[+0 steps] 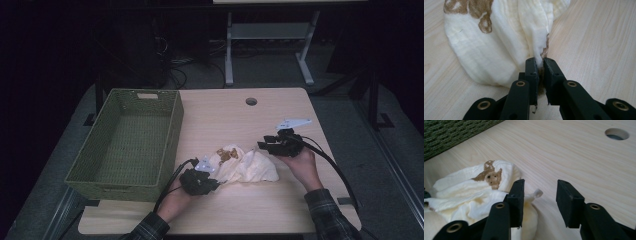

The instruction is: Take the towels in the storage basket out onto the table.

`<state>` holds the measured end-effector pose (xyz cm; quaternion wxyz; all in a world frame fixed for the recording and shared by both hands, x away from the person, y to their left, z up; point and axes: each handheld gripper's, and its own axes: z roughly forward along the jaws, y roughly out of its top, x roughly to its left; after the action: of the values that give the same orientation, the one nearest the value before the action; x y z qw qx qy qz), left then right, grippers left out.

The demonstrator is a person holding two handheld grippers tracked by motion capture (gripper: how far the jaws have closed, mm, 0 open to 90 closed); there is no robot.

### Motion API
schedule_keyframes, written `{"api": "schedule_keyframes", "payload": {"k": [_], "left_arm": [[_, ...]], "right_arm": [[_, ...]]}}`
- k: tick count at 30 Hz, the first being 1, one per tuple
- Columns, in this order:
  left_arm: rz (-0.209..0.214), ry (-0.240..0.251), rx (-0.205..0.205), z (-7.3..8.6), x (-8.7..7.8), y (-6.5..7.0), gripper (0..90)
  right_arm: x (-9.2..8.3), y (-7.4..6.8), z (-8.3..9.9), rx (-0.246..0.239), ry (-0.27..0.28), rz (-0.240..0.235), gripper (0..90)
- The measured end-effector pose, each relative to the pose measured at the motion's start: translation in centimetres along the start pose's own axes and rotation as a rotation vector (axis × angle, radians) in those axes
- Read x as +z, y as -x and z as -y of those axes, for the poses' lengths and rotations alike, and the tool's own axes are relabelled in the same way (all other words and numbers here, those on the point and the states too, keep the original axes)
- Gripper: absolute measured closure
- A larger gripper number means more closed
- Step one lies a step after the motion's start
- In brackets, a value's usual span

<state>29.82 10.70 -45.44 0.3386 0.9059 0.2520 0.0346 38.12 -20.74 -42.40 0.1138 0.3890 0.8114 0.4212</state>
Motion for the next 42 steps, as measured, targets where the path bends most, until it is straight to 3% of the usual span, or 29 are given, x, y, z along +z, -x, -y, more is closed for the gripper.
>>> {"api": "schedule_keyframes", "payload": {"k": [5, 6, 11, 15, 23, 30, 41, 42], "left_arm": [[0.004, -0.006, 0.006, 0.0, 0.0, -0.1, 81.1], [0.004, -0.005, 0.007, 0.0, 0.0, -0.2, 81.2], [0.007, -0.001, 0.002, 0.0, 0.0, -0.2, 81.2], [0.008, -0.001, -0.004, 0.0, 0.1, -0.3, 81.2], [0.003, 0.005, -0.010, 0.0, 0.1, -0.3, 81.2], [0.002, 0.008, -0.017, -0.1, 0.1, -0.2, 81.3], [0.008, 0.027, -0.026, -0.2, -0.2, 0.2, 81.3], [0.011, 0.020, -0.012, -0.2, -0.4, 0.2, 81.2]], "right_arm": [[1.7, 0.1, -0.2, -0.009, -0.047, -0.002, 64.0], [2.4, 0.1, -0.2, -0.006, -0.072, -0.001, 71.0], [2.6, 0.5, -0.1, -0.006, -0.080, -0.004, 86.9], [1.3, 0.3, -0.4, -0.020, -0.050, -0.022, 87.9], [-3.5, -1.0, 0.1, -0.049, 0.026, -0.039, 88.2], [-7.1, -2.1, 3.0, -0.053, 0.042, -0.036, 88.5], [-9.7, -3.8, 9.1, -0.032, -0.010, -0.023, 88.5], [-10.0, -4.1, 9.7, -0.023, -0.016, -0.020, 88.5]]}}
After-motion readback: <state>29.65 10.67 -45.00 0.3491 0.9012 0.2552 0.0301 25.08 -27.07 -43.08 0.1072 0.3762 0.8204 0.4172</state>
